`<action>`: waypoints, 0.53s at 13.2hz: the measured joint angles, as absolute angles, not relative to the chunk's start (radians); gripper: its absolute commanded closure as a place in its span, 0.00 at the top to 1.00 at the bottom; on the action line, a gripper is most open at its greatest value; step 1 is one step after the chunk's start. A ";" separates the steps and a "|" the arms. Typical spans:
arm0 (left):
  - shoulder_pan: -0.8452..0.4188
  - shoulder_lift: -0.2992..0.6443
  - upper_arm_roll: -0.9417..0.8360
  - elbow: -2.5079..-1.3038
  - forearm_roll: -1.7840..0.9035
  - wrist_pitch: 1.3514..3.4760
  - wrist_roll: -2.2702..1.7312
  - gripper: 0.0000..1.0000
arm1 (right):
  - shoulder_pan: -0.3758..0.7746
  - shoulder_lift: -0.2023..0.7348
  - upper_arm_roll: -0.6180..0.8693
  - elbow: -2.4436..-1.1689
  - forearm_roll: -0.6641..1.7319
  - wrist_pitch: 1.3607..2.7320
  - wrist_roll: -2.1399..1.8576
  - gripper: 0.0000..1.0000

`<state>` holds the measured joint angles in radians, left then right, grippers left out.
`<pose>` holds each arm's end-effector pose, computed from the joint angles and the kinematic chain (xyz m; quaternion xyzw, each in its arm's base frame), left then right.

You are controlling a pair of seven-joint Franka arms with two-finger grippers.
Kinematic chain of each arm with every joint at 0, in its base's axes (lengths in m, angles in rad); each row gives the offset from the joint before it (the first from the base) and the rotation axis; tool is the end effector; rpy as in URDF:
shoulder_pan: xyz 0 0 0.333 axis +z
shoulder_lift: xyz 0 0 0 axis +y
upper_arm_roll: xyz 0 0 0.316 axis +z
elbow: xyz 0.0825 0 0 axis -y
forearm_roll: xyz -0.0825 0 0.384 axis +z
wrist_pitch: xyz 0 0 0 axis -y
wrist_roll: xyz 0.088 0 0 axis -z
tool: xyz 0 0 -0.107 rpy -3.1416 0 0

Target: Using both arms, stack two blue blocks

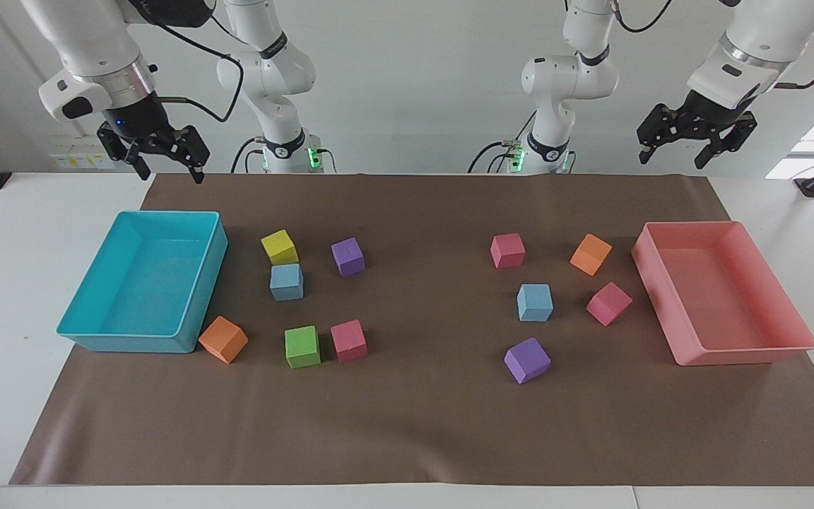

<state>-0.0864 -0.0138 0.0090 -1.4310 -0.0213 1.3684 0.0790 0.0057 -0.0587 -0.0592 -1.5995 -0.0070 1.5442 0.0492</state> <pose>0.5259 -0.0434 0.6792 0.9964 -0.0800 -0.0244 0.0106 0.5327 -0.0303 0.6405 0.9987 -0.0514 0.0016 0.0018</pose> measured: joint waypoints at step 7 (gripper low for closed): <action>-0.086 -0.014 0.009 -1.431 -0.021 1.368 0.079 1.00 | 0.008 -0.060 -0.047 -1.599 -0.007 1.544 0.049 1.00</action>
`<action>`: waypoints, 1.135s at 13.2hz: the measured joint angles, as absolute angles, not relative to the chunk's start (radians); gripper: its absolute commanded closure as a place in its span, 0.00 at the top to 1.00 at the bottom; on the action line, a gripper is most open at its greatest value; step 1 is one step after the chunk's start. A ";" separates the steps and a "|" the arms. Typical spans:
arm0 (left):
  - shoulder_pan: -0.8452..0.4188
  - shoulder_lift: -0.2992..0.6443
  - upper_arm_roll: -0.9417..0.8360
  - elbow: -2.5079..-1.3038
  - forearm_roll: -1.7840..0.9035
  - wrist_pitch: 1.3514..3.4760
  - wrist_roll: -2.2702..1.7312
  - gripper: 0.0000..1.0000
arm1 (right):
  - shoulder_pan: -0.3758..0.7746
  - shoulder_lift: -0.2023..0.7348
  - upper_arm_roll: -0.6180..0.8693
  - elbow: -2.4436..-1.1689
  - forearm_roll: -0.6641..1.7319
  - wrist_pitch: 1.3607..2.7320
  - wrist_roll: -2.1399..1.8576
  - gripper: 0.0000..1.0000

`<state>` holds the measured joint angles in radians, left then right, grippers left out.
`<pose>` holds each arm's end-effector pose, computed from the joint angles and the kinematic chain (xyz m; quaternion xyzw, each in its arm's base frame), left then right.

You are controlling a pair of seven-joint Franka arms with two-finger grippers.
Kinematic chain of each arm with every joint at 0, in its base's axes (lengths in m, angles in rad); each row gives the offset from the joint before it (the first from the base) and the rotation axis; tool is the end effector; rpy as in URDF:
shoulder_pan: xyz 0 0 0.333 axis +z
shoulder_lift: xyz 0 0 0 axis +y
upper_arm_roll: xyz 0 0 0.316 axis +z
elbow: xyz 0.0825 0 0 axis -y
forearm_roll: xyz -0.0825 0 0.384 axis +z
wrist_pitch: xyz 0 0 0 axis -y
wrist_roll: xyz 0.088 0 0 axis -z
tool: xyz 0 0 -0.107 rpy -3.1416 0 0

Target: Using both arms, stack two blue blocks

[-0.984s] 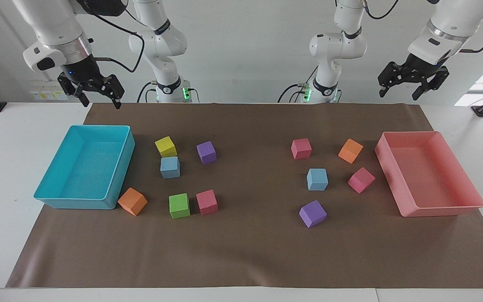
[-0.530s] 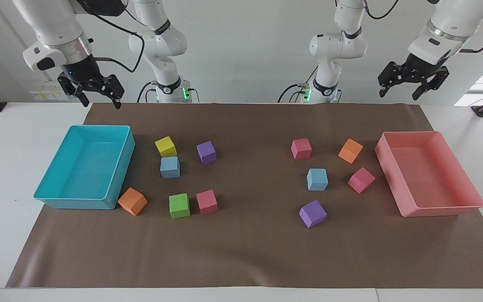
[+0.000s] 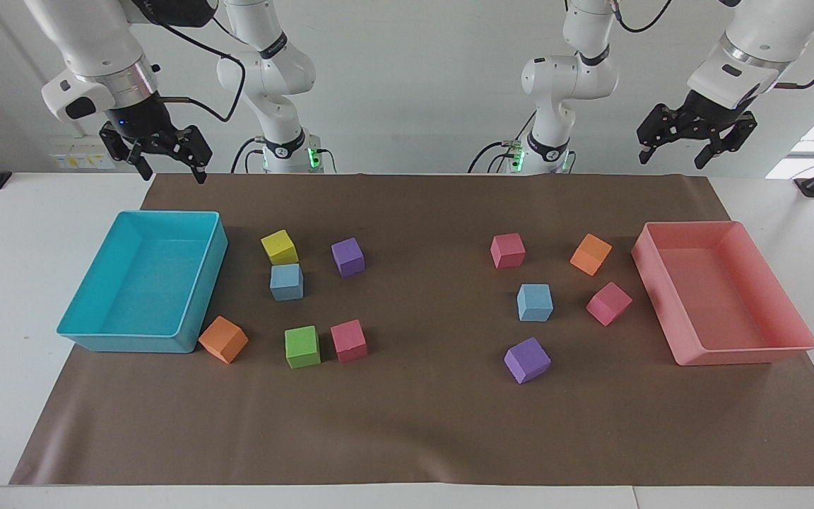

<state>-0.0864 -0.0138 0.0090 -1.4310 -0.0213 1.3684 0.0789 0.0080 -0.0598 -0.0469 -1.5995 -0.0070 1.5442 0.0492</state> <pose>0.5259 -0.0434 0.6792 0.9964 -0.0799 -0.0244 0.0106 0.5328 -0.0223 0.6411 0.9990 -0.0441 0.0022 0.0021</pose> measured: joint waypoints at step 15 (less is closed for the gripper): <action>-0.086 -0.014 0.009 -1.431 -0.021 1.368 0.079 1.00 | 0.132 -0.006 -0.040 -1.966 -0.006 1.929 -0.031 1.00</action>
<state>-0.0864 -0.0139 0.0090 -1.4310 -0.0213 1.3684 0.0788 0.1318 -0.0063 -0.0399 -1.9660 -0.0059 1.9292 -0.0314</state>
